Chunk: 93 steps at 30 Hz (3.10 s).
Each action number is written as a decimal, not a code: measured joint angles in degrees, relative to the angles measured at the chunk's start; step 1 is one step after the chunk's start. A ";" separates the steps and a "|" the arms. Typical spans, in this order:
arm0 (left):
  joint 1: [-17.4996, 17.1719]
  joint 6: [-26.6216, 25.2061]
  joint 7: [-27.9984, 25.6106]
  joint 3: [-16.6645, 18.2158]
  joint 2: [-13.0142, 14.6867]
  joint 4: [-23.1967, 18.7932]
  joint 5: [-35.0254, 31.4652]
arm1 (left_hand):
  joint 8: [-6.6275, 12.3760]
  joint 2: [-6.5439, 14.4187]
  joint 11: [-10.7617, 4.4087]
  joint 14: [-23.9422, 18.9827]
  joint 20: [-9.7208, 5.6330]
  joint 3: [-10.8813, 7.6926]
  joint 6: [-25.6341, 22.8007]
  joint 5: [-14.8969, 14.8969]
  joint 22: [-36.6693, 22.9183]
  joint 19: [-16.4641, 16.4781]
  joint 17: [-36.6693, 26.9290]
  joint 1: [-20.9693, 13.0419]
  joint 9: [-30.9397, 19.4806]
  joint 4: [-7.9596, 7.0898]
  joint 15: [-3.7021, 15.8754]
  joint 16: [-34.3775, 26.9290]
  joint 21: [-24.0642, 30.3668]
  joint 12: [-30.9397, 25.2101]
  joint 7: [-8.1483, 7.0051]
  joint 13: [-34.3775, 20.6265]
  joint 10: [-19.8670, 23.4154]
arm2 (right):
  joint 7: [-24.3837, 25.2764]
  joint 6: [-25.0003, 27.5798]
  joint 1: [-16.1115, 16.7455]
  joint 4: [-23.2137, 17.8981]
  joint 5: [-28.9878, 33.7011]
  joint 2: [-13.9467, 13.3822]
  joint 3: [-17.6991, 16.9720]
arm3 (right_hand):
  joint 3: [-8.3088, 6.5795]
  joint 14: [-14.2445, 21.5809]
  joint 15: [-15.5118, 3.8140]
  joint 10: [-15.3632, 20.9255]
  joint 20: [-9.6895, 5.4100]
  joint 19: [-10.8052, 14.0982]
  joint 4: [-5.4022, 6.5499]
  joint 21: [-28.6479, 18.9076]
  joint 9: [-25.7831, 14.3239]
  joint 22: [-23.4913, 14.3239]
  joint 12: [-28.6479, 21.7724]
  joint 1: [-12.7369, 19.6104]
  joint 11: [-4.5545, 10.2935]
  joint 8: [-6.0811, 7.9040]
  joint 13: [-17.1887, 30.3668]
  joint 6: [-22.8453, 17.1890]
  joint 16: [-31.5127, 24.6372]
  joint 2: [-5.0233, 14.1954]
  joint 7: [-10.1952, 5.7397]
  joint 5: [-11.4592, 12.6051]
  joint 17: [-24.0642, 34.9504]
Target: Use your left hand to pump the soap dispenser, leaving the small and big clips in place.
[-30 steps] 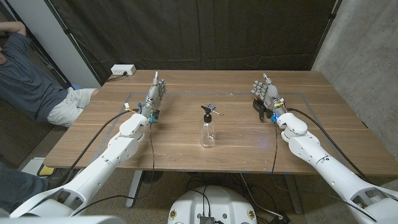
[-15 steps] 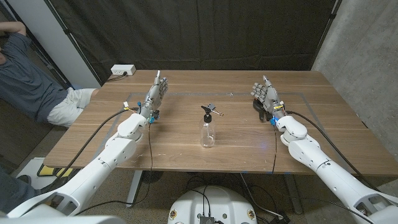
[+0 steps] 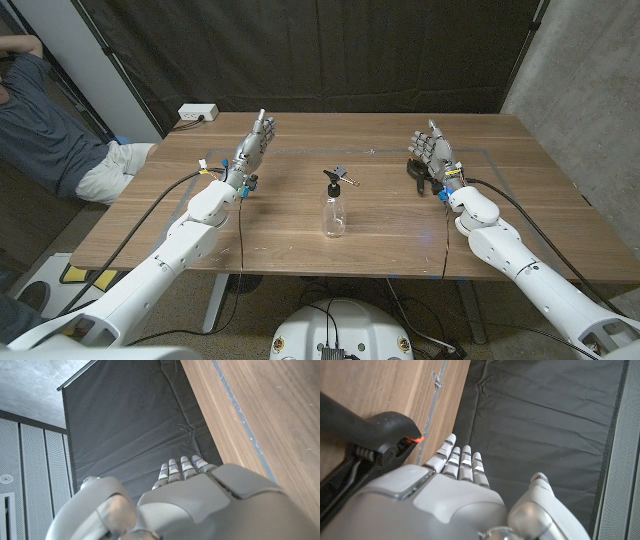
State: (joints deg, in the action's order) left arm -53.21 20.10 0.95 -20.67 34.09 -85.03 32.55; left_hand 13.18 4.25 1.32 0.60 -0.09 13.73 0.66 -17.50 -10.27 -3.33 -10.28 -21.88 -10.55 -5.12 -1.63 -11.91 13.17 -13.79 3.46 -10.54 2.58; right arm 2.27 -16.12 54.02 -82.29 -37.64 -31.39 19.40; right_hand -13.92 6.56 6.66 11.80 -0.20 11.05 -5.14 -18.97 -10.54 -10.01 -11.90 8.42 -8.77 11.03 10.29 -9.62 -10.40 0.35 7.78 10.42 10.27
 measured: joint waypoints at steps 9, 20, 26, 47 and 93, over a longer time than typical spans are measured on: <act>-0.50 2.76 -1.54 0.23 -0.37 -0.21 -2.24 | 0.00 0.77 0.28 -6.24 0.24 0.07 -3.93 1.39 0.00 8.57 0.00 -2.71 0.00 0.88 0.25 -0.47 2.24 -0.85 0.00 -0.25 6.02 | -0.94 0.53 -0.09 -0.33 -0.85 -1.05 -0.82 | 0.00 0.16 0.14 0.31 0.19 0.18 0.00 0.00 0.00 0.00 0.00 0.30 -0.31 0.00 0.00 -0.31 -0.22 0.30 -0.31 0.00 0.00; -1.66 5.55 -5.21 0.25 -1.29 -0.90 -6.66 | 1.00 1.04 -0.10 -11.39 0.76 0.25 -8.80 2.26 0.15 13.59 0.00 -4.22 0.01 1.51 1.11 -0.95 2.78 -1.27 0.26 -0.28 10.76 | -4.05 0.11 -1.02 1.13 -1.88 -2.40 -1.76 | 0.00 0.34 0.27 0.62 0.19 0.18 0.00 0.39 0.01 0.01 0.00 0.59 -0.02 0.23 0.00 -0.62 -0.22 0.59 0.00 0.00 -0.01; -2.71 6.77 -6.40 0.39 -0.93 -2.15 -8.40 | 1.24 1.52 -0.76 -12.53 0.93 0.22 -10.50 2.26 0.15 14.80 0.01 -4.70 0.01 1.68 1.42 -0.95 2.78 -1.50 -0.09 -0.28 12.19 | -3.59 0.04 -0.64 0.20 -1.89 -3.31 -2.49 | 0.00 0.34 0.27 0.62 0.19 0.18 0.00 0.39 0.01 0.01 0.00 0.60 -0.01 0.23 0.00 -0.85 -0.22 0.60 -0.23 0.00 -0.01; -7.93 17.37 -5.99 4.42 1.88 -3.64 -13.64 | 1.68 2.48 -1.97 -19.84 2.23 -0.25 -18.08 3.12 0.14 22.08 0.01 -7.16 0.01 2.14 2.67 -1.33 3.67 -1.50 -0.92 -0.27 19.55 | 7.01 1.62 5.20 -9.09 2.22 -2.52 -2.30 | -0.24 0.34 0.25 0.61 0.19 0.17 -0.25 0.88 0.01 0.02 0.00 0.83 -0.02 0.23 0.00 -1.13 -0.22 0.83 -0.10 0.00 -0.01; -19.27 28.65 -9.25 17.35 6.11 -14.64 -44.89 | 1.68 5.43 -4.20 -21.69 1.31 -3.26 -21.14 3.19 0.13 22.34 0.02 -12.68 0.02 3.85 3.91 -0.27 2.32 -0.60 -2.13 -0.26 21.89 | 15.79 4.68 13.21 -21.43 8.04 -2.39 -1.73 | -0.40 0.43 0.15 0.61 0.61 0.58 -0.40 1.60 0.02 -0.27 0.00 1.05 -0.01 0.23 0.00 -1.43 -0.22 1.05 0.00 0.00 -0.02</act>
State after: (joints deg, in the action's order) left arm -72.48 48.74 -8.29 -3.32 40.20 -99.67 -12.34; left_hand 14.86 9.68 -2.88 -21.09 1.22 10.47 -20.48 -14.32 -10.14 19.02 -10.26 -34.55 -10.53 -1.27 2.27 -12.18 15.49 -14.39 1.33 -10.80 24.47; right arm 18.07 -11.44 67.23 -103.73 -29.60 -33.78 17.67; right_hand -14.33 6.99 6.81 12.40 0.41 11.63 -5.54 -17.37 -10.52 -10.28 -11.89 9.48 -8.79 11.26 10.29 -11.05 -10.61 1.40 7.77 10.42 10.25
